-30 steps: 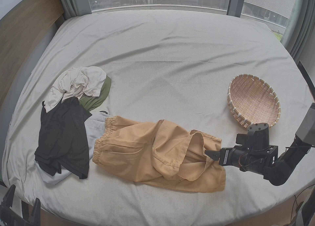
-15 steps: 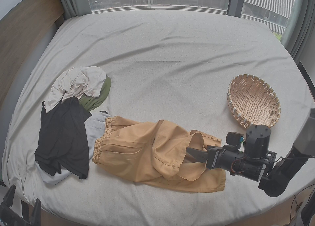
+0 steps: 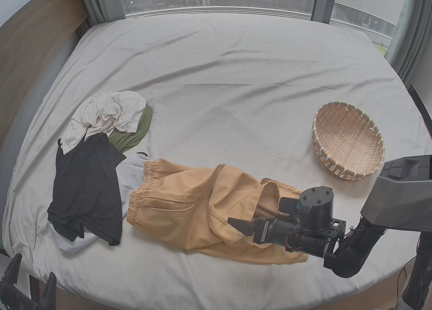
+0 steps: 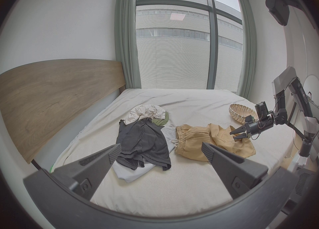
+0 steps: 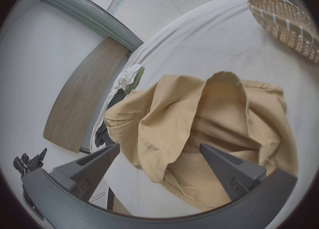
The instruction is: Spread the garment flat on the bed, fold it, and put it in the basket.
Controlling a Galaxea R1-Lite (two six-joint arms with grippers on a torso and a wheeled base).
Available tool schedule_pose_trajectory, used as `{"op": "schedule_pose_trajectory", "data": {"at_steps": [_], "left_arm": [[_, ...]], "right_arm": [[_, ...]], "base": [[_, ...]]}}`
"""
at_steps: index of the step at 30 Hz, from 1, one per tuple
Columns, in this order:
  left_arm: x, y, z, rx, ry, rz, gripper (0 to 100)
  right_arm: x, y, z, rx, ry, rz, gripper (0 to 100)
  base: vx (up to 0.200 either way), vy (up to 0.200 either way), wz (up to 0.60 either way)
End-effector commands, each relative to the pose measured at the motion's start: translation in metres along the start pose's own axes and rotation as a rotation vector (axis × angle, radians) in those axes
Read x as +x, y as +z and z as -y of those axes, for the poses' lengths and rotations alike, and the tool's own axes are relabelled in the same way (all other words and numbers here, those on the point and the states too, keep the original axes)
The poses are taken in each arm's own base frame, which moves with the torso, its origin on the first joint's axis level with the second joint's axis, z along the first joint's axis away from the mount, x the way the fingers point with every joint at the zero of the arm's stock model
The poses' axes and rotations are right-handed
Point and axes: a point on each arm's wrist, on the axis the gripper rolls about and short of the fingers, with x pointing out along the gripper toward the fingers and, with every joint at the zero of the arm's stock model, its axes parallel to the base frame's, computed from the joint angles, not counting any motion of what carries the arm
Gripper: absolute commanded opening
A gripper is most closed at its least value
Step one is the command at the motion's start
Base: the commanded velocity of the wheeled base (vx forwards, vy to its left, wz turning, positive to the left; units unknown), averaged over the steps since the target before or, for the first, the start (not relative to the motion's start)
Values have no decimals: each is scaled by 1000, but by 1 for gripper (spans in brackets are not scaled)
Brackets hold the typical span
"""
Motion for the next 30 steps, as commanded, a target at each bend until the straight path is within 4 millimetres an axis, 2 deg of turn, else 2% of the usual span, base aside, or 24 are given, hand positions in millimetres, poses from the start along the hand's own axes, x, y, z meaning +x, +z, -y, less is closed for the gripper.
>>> {"op": "schedule_pose_trajectory", "data": {"at_steps": [1,7,8,15,21,28,29,30], "left_arm": [[0,-5,0,-2,0,-3,100],[0,-5,0,-2,0,-3,100],[0,-5,0,-2,0,-3,100],[0,-5,0,-2,0,-3,100],[0,-5,0,-2,0,-3,100],[0,-5,0,-2,0,-3,100],[0,-5,0,-3,0,-3,100],[0,-5,0,-3,0,-3,100]], "right_arm": [[18,-10,-2,36,14,-23,100],[25,-8,-10,50,46,-5,100],[28,-8,-9,50,47,-2,0],[29,-11,-7,57,43,-5,0],[15,2,-16,90,69,30,0],[15,0,-15,91,80,18,0],[16,0,-15,91,81,17,100],[18,-1,-14,91,80,14,100]], "base": [[0,0,0],[0,0,0],[0,0,0],[0,0,0],[0,0,0],[0,0,0],[0,0,0],[0,0,0]]}}
